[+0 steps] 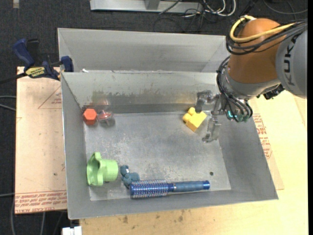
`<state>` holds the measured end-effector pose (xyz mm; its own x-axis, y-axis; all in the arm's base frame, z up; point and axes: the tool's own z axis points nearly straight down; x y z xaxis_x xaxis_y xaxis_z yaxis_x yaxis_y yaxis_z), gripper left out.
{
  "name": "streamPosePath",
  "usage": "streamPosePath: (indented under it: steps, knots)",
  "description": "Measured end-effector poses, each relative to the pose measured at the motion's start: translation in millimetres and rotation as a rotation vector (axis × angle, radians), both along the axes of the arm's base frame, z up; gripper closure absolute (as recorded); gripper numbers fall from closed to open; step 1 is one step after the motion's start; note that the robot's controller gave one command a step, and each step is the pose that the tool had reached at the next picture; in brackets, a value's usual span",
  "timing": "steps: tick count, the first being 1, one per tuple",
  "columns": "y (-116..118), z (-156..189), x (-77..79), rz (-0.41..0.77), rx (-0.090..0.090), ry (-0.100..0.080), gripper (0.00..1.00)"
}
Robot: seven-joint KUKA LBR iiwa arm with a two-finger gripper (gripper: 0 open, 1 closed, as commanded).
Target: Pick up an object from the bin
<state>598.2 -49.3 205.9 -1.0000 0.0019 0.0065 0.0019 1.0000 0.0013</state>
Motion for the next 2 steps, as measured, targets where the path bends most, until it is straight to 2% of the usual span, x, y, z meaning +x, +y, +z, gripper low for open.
streamPosePath:
  steps: [1, 2]
  knots:
    - [50.2, -66.0, -90.9, 0.236, 0.003, 0.001, 0.00]
    - [84.7, -128.0, -114.1, 0.404, 0.000, -0.023, 0.00]
